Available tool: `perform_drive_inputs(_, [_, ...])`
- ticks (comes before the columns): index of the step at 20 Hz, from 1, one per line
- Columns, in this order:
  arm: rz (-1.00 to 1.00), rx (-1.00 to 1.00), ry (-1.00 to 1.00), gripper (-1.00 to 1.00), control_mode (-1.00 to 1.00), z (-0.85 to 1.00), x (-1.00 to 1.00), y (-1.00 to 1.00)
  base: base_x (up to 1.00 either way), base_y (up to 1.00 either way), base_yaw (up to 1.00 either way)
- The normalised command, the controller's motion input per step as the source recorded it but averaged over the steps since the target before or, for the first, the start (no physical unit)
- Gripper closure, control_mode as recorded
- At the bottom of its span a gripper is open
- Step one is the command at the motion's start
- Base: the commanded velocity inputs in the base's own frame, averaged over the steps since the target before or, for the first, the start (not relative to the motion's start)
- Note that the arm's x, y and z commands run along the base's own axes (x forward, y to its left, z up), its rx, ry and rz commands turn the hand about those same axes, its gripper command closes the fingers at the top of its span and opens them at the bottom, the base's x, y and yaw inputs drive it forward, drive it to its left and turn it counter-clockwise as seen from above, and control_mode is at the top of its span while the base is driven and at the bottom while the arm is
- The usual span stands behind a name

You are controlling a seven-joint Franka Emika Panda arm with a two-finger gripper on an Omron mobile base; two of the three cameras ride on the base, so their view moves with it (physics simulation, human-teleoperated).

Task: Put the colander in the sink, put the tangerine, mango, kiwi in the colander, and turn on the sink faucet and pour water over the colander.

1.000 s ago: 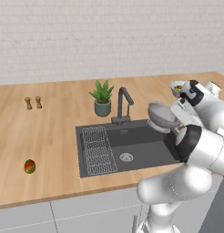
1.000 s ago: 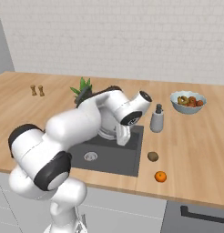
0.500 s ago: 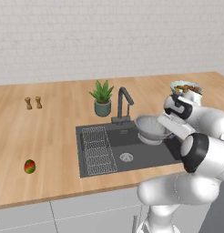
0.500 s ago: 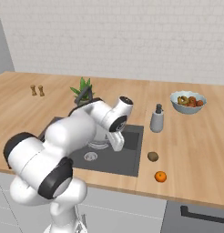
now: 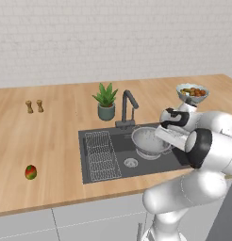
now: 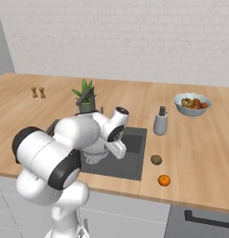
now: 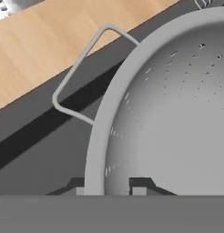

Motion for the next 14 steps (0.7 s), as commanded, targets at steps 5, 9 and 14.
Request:
perform_drive_inputs(5, [0.27, 0.00, -0.01, 1.00, -1.00, -0.31, 0.33, 0.09, 0.00, 0.00, 0.00])
perform_drive_inputs(9, [0.24, 0.00, 0.00, 1.00, -1.00, -0.29, 0.19, 0.21, 0.00, 0.00, 0.00])
perform_drive_inputs(14, [0.10, 0.00, 0.00, 1.00, -1.00, -0.31, 0.22, 0.28, 0.00, 0.00, 0.00])
